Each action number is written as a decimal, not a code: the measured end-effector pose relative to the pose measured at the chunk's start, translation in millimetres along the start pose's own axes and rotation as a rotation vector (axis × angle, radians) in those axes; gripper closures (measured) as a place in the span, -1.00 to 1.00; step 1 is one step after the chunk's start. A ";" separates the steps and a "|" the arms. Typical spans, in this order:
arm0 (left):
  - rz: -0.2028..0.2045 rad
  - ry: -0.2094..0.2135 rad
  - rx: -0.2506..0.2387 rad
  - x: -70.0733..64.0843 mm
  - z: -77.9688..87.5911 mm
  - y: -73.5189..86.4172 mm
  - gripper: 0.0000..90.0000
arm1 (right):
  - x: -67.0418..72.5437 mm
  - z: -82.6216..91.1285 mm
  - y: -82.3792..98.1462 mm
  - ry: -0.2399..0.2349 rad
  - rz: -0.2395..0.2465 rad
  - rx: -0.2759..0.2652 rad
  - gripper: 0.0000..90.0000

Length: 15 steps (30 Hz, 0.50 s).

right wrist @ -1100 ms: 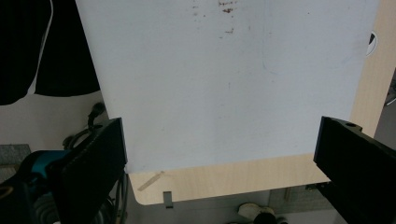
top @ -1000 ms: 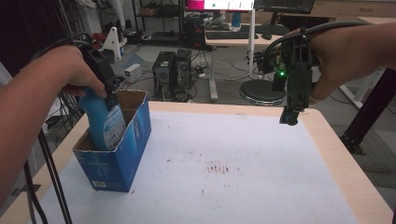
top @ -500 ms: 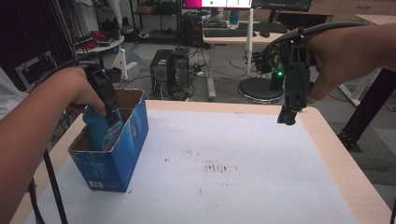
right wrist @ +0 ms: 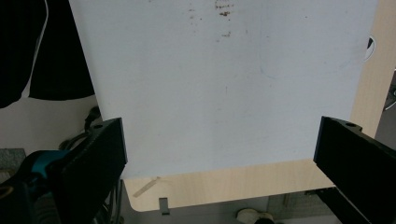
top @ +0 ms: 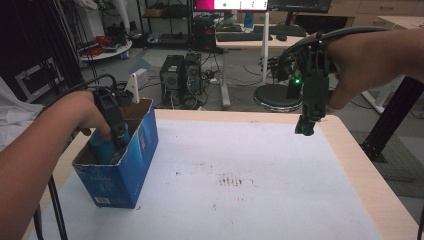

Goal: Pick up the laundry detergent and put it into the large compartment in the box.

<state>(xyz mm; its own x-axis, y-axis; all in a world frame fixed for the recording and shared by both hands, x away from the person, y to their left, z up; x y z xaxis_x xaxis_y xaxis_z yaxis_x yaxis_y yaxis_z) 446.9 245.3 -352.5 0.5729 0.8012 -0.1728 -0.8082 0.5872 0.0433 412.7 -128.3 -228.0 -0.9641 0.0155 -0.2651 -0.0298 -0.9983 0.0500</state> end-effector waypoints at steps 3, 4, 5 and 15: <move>-0.017 0.005 -0.007 -0.9 -6.2 -1.0 -0.16 | 0.3 -2.3 1.3 -0.002 0.005 0.004 -0.97; -0.038 0.006 -0.001 -0.9 -7.8 -0.8 -0.16 | 0.7 -2.1 1.9 -0.002 -0.001 0.007 -0.97; -0.064 0.008 0.011 -0.3 -8.6 -0.4 -0.16 | 0.7 -2.3 2.0 -0.001 -0.001 0.001 -0.97; -0.141 0.006 0.030 4.2 -19.1 2.1 -0.16 | 2.9 -3.1 4.5 -0.003 -0.007 0.006 -0.97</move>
<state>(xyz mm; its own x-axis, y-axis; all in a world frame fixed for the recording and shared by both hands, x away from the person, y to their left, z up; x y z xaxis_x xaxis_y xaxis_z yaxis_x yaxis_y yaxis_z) 445.0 247.7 -372.0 0.6796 0.7099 -0.1850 -0.7153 0.6972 0.0477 410.5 -132.9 -231.5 -0.9647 0.0224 -0.2625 -0.0379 -0.9978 0.0543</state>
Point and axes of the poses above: each handheld gripper's, and its own axes: z roughly backward along the jaws, y roughly out of its underside, x roughly to its left, the point moved 8 cm from there along -z, roughly forward along the jaws, and after that the axes turned 10 degrees about y, right-handed, at the moved point
